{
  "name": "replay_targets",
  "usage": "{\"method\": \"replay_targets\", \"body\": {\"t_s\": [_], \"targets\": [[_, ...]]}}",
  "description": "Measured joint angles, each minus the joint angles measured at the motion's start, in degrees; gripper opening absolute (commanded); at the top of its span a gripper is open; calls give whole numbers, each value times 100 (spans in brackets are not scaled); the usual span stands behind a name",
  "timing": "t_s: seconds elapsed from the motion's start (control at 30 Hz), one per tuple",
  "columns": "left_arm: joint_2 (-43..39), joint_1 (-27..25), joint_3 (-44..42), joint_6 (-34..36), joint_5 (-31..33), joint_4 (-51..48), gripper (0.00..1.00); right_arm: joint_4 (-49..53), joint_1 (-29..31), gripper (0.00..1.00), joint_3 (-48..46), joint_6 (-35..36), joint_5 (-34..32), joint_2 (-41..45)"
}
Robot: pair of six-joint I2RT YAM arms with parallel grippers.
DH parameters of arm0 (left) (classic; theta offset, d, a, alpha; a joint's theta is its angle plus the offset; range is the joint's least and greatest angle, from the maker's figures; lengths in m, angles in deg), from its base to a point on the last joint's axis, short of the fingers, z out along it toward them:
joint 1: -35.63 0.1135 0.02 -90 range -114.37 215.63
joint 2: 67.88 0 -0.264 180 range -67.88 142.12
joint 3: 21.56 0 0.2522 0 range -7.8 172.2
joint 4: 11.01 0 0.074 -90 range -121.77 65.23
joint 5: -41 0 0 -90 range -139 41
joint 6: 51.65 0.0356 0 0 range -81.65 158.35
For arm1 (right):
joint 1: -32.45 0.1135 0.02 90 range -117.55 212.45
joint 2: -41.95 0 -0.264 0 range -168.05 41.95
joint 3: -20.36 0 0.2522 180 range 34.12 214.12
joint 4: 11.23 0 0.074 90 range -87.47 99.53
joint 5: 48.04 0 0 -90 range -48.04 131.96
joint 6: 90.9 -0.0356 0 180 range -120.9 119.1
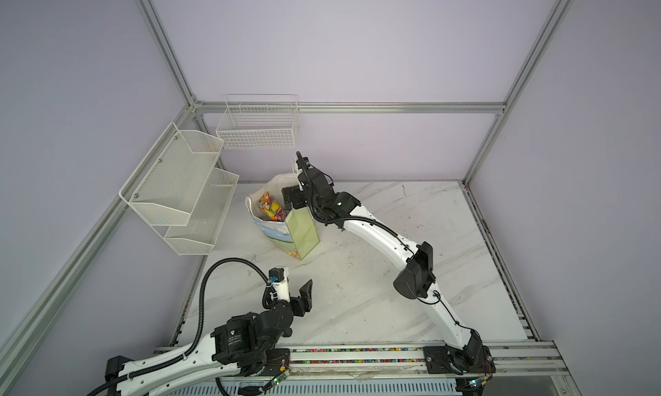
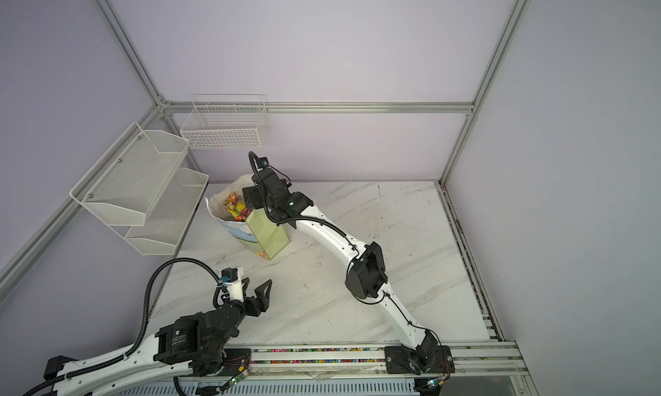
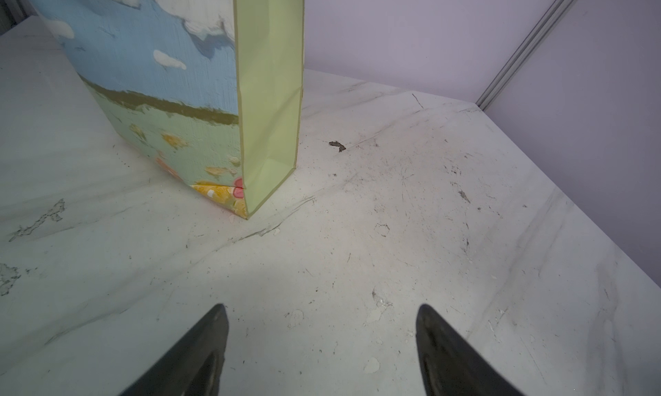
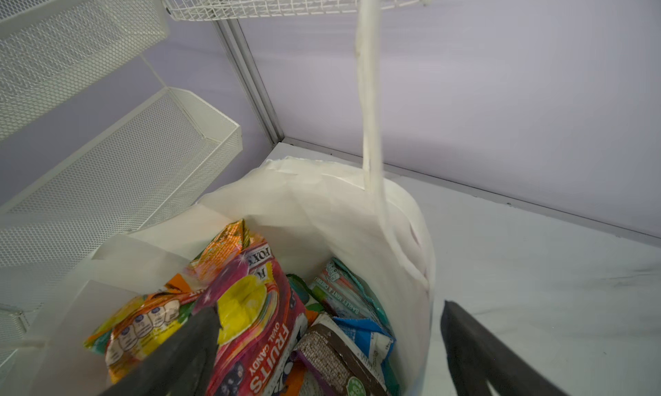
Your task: Place the snacks into the paper bag
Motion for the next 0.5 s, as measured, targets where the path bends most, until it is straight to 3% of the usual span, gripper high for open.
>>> {"method": "replay_targets", "body": {"t_s": [0.13, 0.27, 0.5], "targets": [[-13, -2, 68, 4, 98, -136, 81, 72, 0, 72, -2, 35, -225, 0], [-42, -2, 247, 9, 151, -205, 81, 129, 0, 34, -2, 81, -350, 0], [-92, -2, 393, 24, 227, -258, 80, 157, 0, 11, -2, 155, -476, 61]]}}
